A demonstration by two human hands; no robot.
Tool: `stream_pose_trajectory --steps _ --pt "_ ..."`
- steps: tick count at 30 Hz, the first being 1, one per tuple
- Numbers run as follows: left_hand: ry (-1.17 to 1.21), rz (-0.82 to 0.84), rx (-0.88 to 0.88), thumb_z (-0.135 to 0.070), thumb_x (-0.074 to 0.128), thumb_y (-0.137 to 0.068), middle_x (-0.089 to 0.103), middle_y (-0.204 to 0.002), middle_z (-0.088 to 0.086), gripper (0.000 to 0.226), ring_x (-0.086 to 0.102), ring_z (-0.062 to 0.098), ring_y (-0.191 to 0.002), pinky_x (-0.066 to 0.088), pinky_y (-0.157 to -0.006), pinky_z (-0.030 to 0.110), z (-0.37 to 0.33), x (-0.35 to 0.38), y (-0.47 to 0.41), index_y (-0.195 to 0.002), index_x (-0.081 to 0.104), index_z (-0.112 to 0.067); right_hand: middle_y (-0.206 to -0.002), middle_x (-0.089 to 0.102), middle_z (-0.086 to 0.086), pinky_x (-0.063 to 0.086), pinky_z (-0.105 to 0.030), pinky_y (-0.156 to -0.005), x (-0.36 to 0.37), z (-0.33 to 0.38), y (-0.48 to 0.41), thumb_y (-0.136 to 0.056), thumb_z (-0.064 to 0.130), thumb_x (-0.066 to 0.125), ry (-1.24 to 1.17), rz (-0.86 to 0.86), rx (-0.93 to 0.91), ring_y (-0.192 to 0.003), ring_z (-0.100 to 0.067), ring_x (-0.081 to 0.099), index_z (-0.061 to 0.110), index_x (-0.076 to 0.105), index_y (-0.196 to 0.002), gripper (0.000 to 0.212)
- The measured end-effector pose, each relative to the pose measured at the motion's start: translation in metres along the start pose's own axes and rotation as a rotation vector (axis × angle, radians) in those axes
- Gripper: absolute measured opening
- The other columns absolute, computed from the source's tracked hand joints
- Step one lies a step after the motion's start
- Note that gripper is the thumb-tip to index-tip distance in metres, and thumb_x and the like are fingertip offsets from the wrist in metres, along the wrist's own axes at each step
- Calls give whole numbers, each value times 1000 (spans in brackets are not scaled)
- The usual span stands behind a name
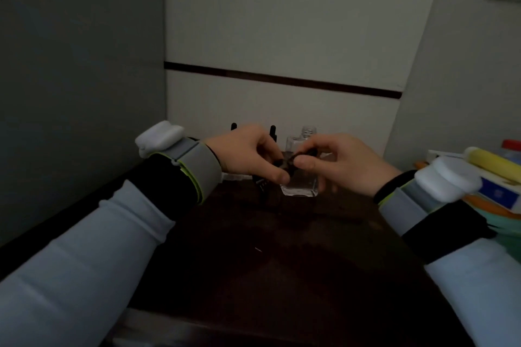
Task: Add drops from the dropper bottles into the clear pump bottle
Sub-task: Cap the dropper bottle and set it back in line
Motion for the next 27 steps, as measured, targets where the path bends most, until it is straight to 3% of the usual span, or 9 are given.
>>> stream_pose_trajectory --steps 4,7,10,14,18,20,22,24,27 --pt "-34 -34 54 -29 74 -78 56 -59 -6 16 48 1 -51 37 -53 18 -6 -4 1 -85 71 -16 -45 58 14 44 -18 -45 -6 4 -1 -91 40 51 159 -73 -17 -39 -5 56 32 56 -78 16" --pt "-200 -82 115 -32 71 -80 62 -76 11 24 52 18 -63 42 -61 34 -14 -7 2 -87 70 -9 -46 57 11 44 -27 -54 -9 11 -2 -92 45 46 318 -158 -37 -47 -5 55 31 54 -72 26" --pt "-431 -189 172 -36 66 -83 53 -82 4 29 50 22 -73 43 -67 37 -20 -18 6 -93 68 -10 -52 47 7 35 -23 -52 -10 19 -8 -92 44 48 376 -238 -24 -51 -6 47 28 51 -64 32" --pt "-538 -310 187 -41 60 -85 44 -84 -5 30 47 18 -75 43 -67 37 -10 -37 11 -100 66 -15 -54 44 7 27 -18 -48 -6 40 -31 -92 44 49 510 -231 6 -52 -7 41 20 54 -67 36" --pt "-359 -426 120 -45 67 -81 48 -84 -5 34 53 20 -81 46 -71 37 18 -59 13 -103 69 -20 -66 63 1 49 -28 -53 1 59 -61 -90 42 55 514 -103 27 -56 -14 60 14 65 -82 31" --pt "-228 -478 74 -47 70 -78 56 -86 -3 36 58 20 -84 49 -75 36 32 -65 14 -103 70 -21 -70 68 0 47 -20 -43 0 66 -75 -89 38 60 417 -72 36 -49 -7 63 15 66 -86 24" --pt "-36 -542 -1 -52 68 -77 62 -91 -4 42 60 18 -86 50 -77 34 48 -72 17 -109 68 -24 -71 68 2 42 -14 -40 3 68 -92 -88 36 62 471 -17 37 -46 -2 61 16 66 -88 20" --pt "200 -701 -89 -50 58 -86 63 -101 0 41 60 20 -90 49 -80 34 68 -85 26 -115 63 -22 -72 67 5 42 -10 -45 11 64 -107 -88 35 63 592 68 51 -43 1 58 18 66 -91 18" --pt "214 -926 -158 -33 41 -98 62 -88 6 29 58 28 -81 44 -68 34 83 -101 39 -93 60 -11 -76 65 7 49 -18 -60 28 48 -125 -88 34 63 730 202 89 -39 1 55 18 67 -96 18"
Point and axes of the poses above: each hand's wrist, its own y-axis away from the middle knuckle, its own x-axis out of the palm, z = x × y, the point moved 9 cm from there along -y, towards the middle knuckle
